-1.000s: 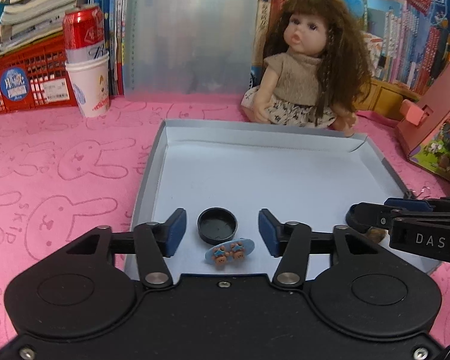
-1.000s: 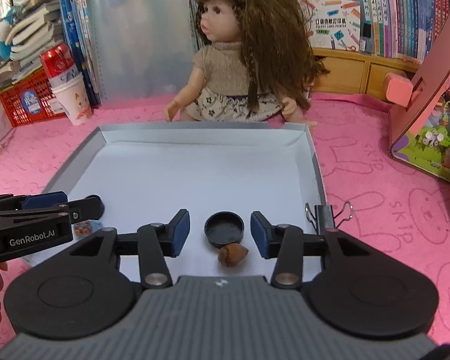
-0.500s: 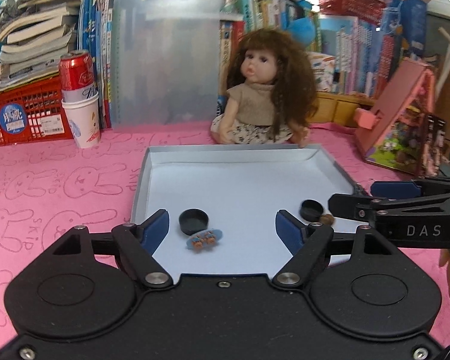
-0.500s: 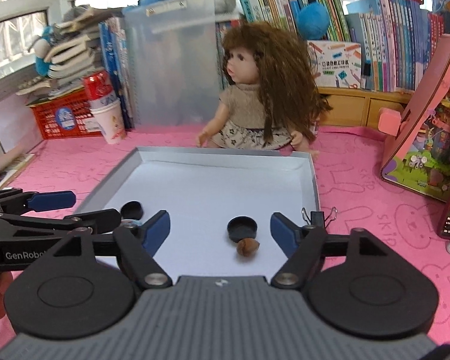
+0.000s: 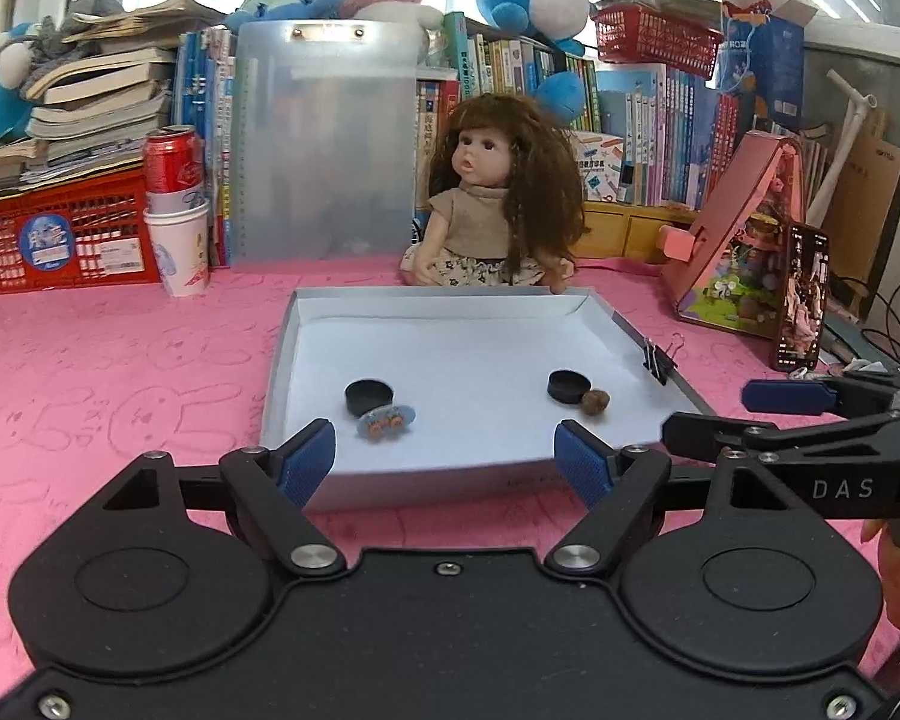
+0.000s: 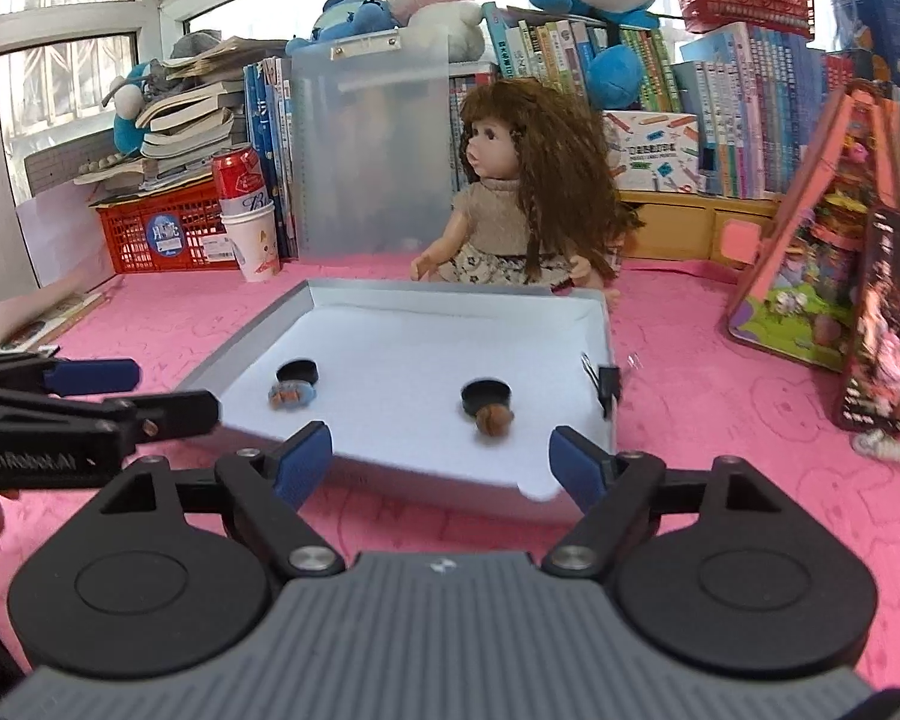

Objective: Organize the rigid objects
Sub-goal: 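Withdraw both open tools from the box back toward the table items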

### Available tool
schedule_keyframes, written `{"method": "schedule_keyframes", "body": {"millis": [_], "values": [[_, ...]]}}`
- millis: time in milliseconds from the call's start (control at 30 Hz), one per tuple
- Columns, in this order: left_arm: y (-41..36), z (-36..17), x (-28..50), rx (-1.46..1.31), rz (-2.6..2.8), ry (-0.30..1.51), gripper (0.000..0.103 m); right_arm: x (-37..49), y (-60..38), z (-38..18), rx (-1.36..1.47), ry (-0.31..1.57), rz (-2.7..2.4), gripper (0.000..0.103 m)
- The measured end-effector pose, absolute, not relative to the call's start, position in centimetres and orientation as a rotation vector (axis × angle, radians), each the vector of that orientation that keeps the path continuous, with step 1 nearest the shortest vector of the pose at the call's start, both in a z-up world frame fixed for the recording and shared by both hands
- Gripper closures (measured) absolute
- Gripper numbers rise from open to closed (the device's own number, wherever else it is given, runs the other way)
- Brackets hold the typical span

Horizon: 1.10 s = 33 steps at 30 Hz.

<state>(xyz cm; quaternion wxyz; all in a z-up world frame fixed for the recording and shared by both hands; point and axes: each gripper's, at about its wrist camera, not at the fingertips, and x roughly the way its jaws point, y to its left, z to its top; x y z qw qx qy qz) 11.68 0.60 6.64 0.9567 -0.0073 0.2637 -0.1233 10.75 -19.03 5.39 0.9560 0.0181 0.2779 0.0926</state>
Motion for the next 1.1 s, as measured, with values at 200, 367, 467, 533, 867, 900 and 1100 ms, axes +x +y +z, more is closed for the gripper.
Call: {"method": "schedule_keyframes", "body": {"millis": [200, 367, 467, 533, 867, 900, 1100], "values": [[1.5, 5.1, 8.2, -0.033, -0.197, 0.515, 0.024, 7.4, -18.8, 3.6, 0.012, 0.528, 0.124, 0.014], [2.4, 3.6, 5.5, -0.053, -0.152, 0.502, 0.024, 4.9, -18.4, 2.4, -0.006, 0.483, 0.072, 0.012], [2.7, 2.7, 4.1, -0.042, -0.124, 0.495, 0.024, 3.6, -18.2, 1.6, -0.009, 0.459, 0.044, 0.009], [2.7, 2.2, 3.5, -0.033, -0.106, 0.491, 0.024, 3.0, -17.9, 1.2, -0.021, 0.453, 0.034, 0.009], [3.3, 0.1, 1.9, -0.032, -0.058, 0.507, 0.024, 1.4, -17.3, -0.7, -0.021, 0.469, -0.012, 0.009], [3.4, -0.1, 1.8, -0.037, -0.057, 0.509, 0.025, 1.3, -17.4, -0.9, -0.012, 0.473, -0.019, 0.009], [3.5, -0.5, 1.5, -0.034, -0.055, 0.509, 0.030, 1.0, -17.7, -1.5, 0.007, 0.492, -0.029, 0.009]]}}
